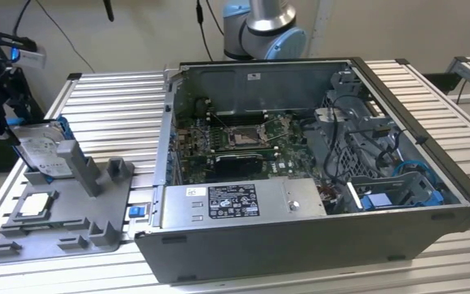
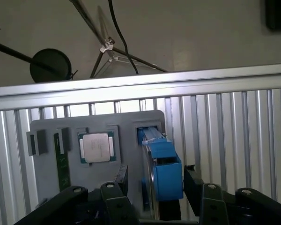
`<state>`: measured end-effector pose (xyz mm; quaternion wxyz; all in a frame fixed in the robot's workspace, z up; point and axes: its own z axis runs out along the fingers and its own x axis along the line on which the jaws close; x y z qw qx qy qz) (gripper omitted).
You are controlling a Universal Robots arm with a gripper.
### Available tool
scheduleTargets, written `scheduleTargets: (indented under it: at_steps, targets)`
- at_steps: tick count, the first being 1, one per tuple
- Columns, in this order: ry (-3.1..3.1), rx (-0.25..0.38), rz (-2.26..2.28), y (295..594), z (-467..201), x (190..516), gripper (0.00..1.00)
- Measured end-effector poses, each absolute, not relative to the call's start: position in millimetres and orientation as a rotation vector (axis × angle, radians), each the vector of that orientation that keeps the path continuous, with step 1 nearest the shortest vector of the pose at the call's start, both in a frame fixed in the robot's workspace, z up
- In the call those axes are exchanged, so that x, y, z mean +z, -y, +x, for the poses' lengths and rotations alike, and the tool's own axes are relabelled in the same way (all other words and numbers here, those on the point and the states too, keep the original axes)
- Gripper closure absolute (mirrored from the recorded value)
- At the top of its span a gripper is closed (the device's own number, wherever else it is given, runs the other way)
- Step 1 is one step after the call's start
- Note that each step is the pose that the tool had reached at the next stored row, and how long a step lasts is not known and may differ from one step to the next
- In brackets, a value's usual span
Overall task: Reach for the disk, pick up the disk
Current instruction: 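Pick up the disk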
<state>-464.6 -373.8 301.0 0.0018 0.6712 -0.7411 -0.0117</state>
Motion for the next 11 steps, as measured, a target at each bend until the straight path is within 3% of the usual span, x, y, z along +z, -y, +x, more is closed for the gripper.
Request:
scheduleTargets:
  at_steps: [11]
  targets:
    - [2.304, -0.045, 2.137, 373.7, -466.2, 283.2, 0.0]
